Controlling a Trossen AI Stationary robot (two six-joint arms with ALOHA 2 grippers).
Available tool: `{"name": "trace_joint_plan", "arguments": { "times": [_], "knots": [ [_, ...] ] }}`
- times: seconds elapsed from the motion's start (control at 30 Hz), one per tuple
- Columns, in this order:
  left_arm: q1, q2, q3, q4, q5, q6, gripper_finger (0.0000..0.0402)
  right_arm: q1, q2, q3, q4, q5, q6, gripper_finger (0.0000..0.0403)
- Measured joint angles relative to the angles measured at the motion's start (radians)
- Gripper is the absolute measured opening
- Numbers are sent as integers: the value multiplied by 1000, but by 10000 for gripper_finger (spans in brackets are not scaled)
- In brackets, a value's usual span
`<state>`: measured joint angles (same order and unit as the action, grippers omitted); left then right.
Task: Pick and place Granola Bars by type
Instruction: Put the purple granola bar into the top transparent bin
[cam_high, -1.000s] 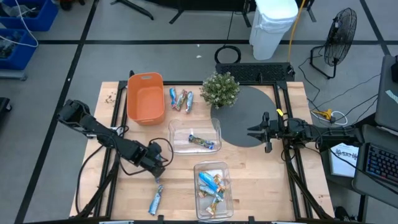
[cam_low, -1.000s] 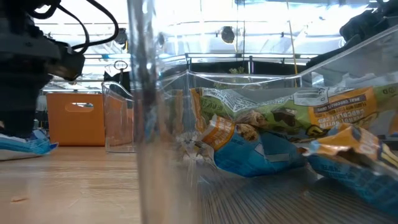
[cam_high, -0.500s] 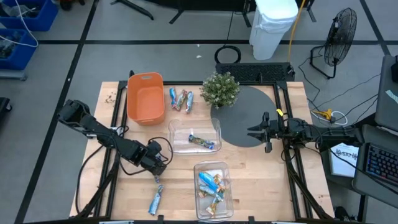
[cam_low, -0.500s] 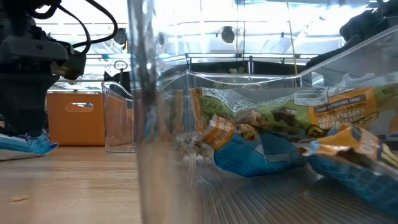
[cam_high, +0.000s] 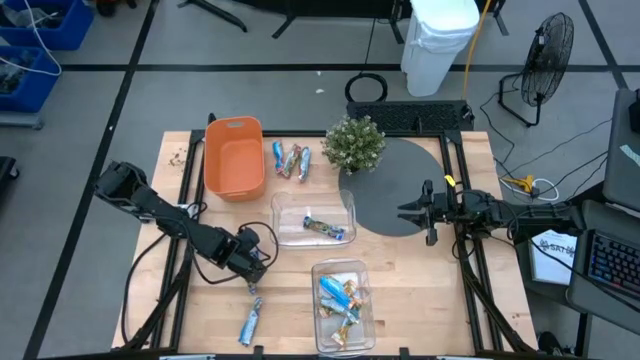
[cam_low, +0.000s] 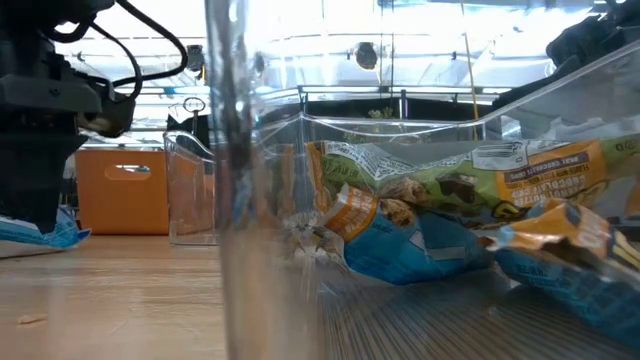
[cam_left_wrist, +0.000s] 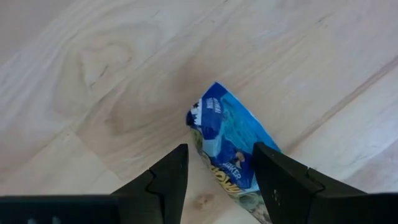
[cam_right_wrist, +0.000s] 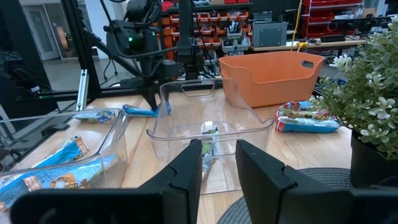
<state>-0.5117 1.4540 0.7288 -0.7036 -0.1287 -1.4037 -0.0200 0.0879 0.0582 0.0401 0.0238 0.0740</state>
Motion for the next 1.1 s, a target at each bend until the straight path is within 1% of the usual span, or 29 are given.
{"name": "trace_joint_plan", "arguments": {
  "times": [0.33, 0.6, 0.77, 0.83, 0.9, 1.0, 1.1],
  "knots": [
    [-10, 0, 0, 4, -2, 13, 184, 0, 0, 0, 0, 0, 0, 89],
    [-9, 0, 0, 5, 19, 24, 184, 0, 0, 0, 0, 0, 0, 89],
    [-8, 0, -1, 5, 55, 33, 181, 0, 0, 0, 0, 0, 0, 89],
    [-8, 0, -1, 5, 65, 30, 170, 0, 0, 0, 0, 0, 0, 89],
    [-9, 0, -1, 5, 80, 30, 152, 0, 0, 0, 0, 0, 0, 89],
    [-9, 0, -1, 5, 97, 41, 112, 0, 0, 0, 0, 0, 0, 89],
    [-9, 0, -1, 5, 98, 61, 64, 0, 0, 0, 0, 0, 0, 89]
  ]
}}
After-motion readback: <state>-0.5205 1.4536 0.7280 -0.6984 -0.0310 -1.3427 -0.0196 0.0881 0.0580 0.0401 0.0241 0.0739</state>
